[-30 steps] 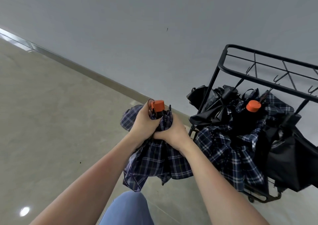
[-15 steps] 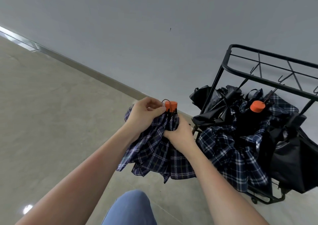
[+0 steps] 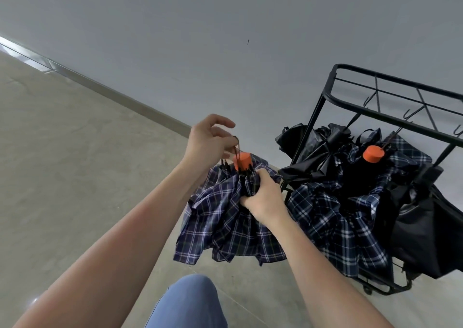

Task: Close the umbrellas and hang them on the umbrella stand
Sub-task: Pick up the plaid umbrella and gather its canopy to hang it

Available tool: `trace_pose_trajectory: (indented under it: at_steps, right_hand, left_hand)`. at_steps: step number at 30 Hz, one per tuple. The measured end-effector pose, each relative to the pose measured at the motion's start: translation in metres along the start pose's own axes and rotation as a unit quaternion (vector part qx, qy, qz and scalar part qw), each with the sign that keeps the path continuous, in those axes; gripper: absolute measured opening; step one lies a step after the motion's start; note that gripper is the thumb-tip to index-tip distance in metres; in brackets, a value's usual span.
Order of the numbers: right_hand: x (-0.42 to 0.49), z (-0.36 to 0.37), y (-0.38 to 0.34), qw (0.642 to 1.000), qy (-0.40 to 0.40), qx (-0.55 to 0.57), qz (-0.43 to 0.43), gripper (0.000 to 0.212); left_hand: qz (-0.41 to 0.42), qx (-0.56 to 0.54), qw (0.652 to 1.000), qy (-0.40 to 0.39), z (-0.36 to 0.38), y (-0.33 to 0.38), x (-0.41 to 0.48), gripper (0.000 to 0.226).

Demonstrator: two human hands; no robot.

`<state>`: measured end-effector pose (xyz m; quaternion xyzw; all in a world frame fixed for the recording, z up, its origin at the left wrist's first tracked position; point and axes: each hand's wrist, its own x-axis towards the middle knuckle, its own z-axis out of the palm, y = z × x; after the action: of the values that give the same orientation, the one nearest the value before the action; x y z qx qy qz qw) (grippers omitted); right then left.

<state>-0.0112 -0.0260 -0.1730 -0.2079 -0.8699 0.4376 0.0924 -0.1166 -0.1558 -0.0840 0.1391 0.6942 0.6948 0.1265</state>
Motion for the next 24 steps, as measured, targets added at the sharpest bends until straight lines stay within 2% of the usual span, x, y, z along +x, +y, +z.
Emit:
trace_pose_trajectory:
  at_steps: [3, 6, 10, 15, 19, 24]
  right_hand:
    - [-0.003, 0.000, 0.000, 1.000, 0.001, -0.021, -0.015, 0.042]
    - [-0.003, -0.002, 0.000, 1.000, 0.009, -0.023, -0.019, 0.040]
    - [-0.003, -0.007, 0.002, 1.000, 0.013, 0.004, -0.006, 0.038]
    - [-0.013, -0.015, 0.004, 0.998, 0.035, 0.056, 0.006, 0.040]
    - [-0.024, -0.038, 0.003, 0.994, 0.056, 0.089, 0.021, 0.039]
    - [-0.044, -0.086, -0.001, 0.992, 0.066, 0.094, 0.053, 0.034]
  left_hand:
    - [-0.098, -0.088, 0.990, -0.047, 0.004, 0.012, 0.001, 0.022]
    - [-0.162, -0.137, 0.973, -0.085, 0.002, 0.019, 0.007, 0.018]
    - [-0.229, -0.279, 0.921, -0.151, -0.001, 0.020, 0.010, 0.016]
    - [-0.151, -0.317, 0.913, -0.208, 0.015, 0.025, 0.003, 0.023]
    - [-0.088, -0.273, 0.931, -0.225, 0.049, 0.034, -0.010, 0.037]
    - [-0.028, -0.208, 0.947, -0.245, 0.100, 0.048, -0.026, 0.031]
